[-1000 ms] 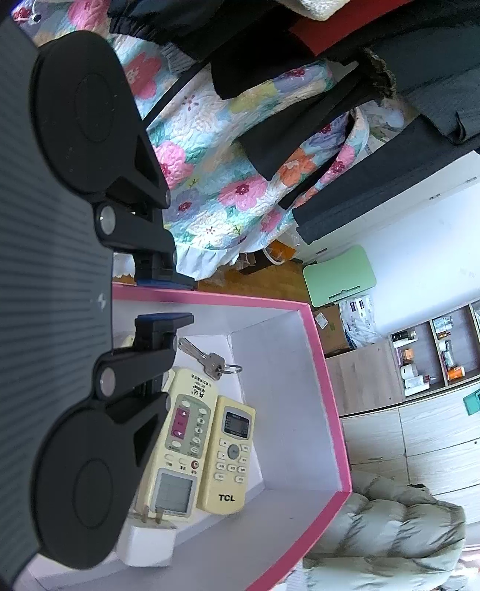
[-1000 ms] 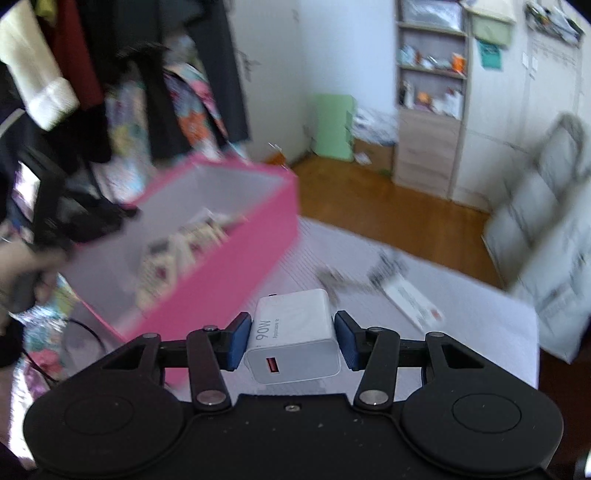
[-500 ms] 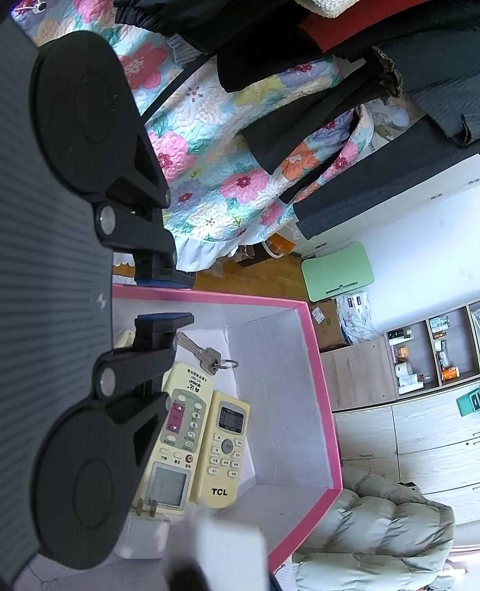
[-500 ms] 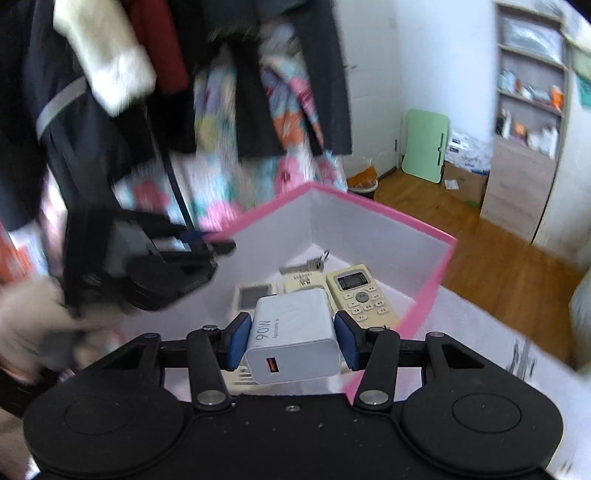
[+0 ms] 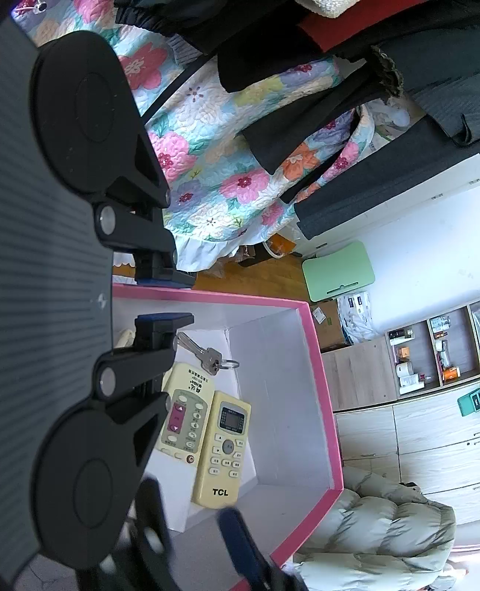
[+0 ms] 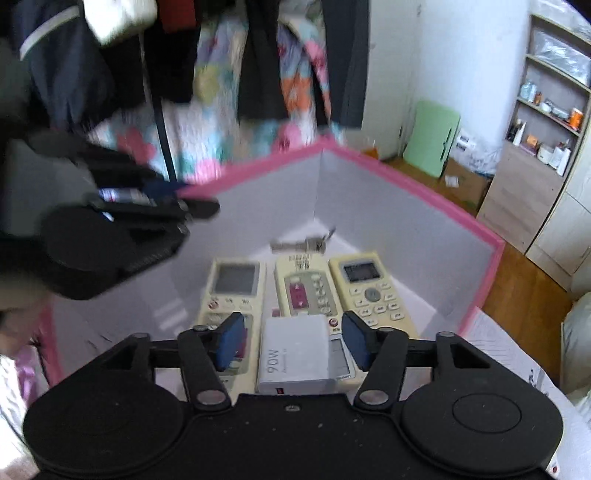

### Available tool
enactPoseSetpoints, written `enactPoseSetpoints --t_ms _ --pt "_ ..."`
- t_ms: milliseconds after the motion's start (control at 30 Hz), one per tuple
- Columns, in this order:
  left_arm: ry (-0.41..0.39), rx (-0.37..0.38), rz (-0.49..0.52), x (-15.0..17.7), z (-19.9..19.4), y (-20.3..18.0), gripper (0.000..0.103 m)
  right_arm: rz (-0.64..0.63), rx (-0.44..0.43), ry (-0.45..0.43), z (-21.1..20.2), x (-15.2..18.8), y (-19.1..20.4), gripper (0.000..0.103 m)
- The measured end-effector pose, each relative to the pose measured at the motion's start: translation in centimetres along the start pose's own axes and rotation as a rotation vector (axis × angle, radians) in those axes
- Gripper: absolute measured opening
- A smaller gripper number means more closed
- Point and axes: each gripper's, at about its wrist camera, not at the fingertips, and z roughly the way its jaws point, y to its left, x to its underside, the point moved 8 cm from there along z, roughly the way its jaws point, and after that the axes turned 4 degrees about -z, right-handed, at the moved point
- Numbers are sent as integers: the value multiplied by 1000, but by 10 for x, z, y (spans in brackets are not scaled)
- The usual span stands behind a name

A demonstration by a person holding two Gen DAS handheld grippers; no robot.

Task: Organize rigid objects
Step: 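Carry the large charger into the pink box and release it, then move the right tool back to the last white charger, then grasp the white cube charger with the right tool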

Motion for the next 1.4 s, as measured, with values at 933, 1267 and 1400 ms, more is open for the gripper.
enactPoseSetpoints --t_ms 933,1267,1400 --pt "20 -25 16 -1 1 -2 11 464 353 24 -153 192 -155 65" --pt "34 -43 27 -2 5 -3 11 589 457 89 -113 228 -200 69" --pt "36 -39 4 -3 5 -1 11 613 426 58 -101 228 -207 69"
